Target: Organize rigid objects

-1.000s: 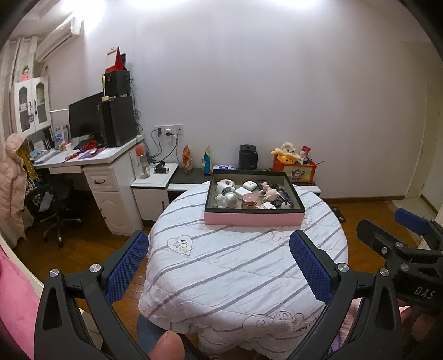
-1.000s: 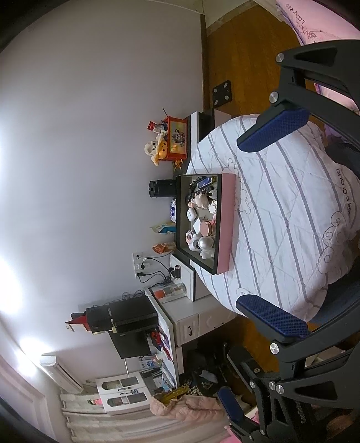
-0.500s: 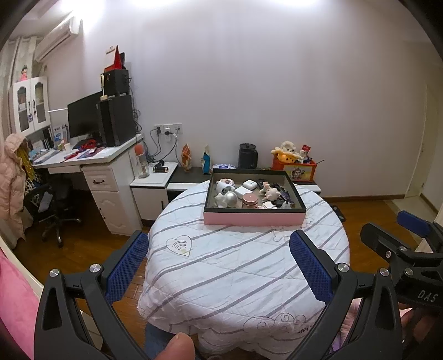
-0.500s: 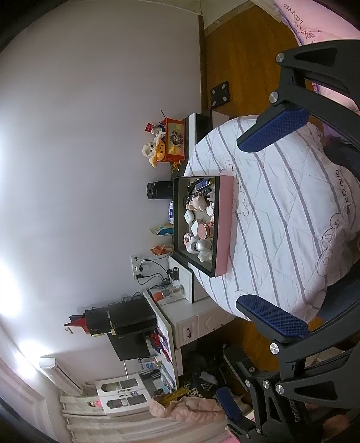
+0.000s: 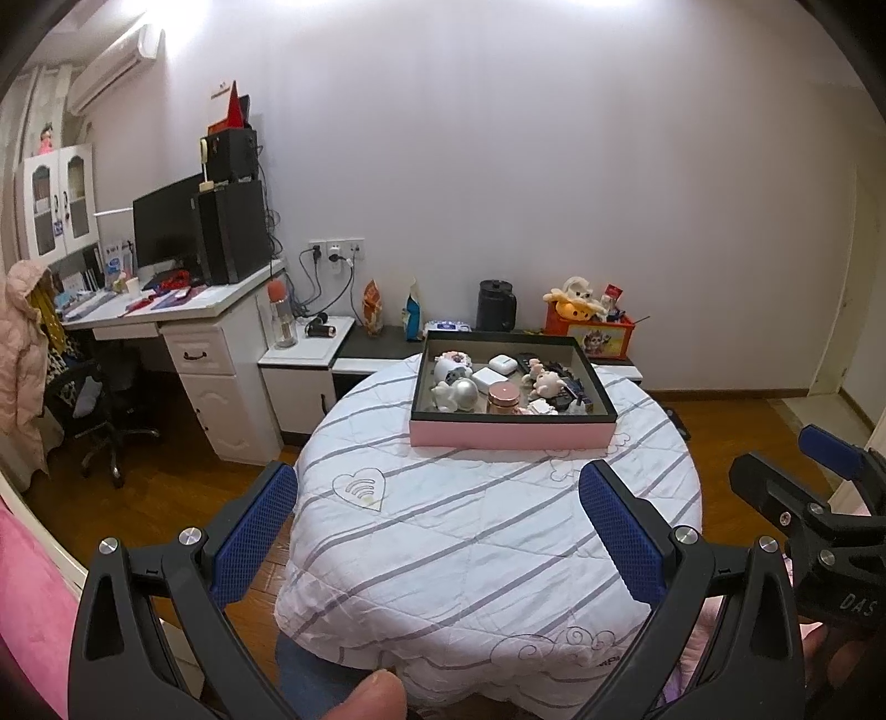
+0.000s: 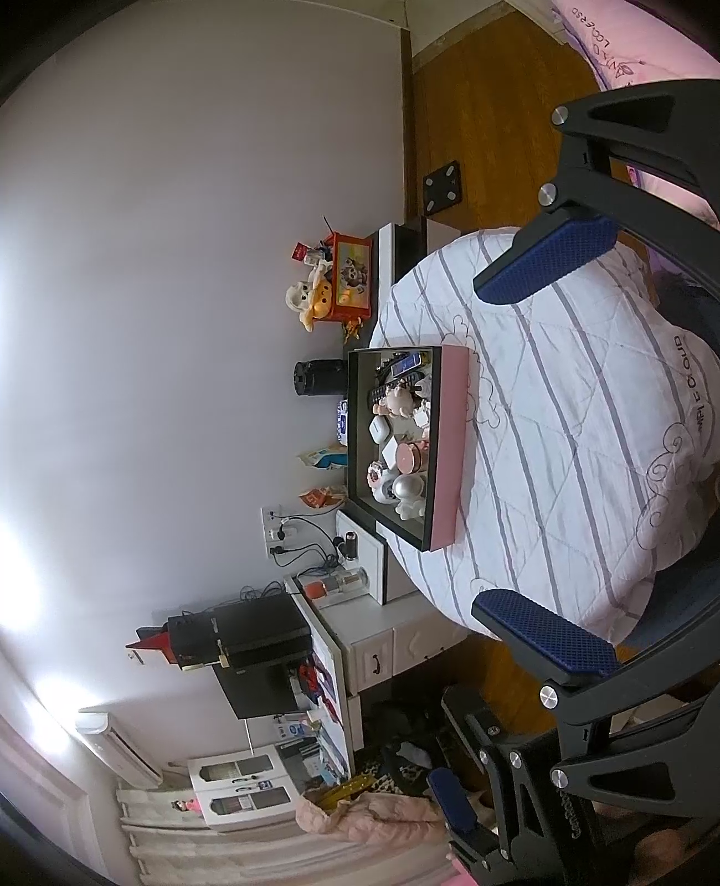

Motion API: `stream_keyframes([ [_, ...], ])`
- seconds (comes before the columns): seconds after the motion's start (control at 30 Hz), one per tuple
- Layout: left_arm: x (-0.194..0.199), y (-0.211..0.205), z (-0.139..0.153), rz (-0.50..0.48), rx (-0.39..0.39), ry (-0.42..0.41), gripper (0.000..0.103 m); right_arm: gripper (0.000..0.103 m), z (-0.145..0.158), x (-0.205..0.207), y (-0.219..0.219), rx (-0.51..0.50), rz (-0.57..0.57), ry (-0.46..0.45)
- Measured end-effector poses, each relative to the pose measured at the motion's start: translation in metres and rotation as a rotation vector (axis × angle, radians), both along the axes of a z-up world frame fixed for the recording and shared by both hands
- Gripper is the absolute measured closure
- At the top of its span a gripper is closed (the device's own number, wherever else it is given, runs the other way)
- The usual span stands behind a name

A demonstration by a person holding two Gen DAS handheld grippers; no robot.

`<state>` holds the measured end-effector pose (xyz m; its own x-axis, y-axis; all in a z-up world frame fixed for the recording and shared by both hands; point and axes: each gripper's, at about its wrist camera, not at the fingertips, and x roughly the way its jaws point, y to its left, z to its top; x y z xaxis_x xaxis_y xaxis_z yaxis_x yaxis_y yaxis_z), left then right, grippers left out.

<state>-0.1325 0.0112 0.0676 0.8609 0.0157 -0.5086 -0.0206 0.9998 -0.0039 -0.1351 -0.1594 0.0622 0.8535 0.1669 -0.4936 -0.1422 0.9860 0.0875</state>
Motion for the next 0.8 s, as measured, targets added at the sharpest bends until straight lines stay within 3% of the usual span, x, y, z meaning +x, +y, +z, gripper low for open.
stream_keyframes([
  [0.8, 0.002, 0.01, 0.002, -0.006, -0.021, 0.004, 0.0, 0.0, -0.006, 0.002, 0.008, -0.011, 0.013, 0.009],
])
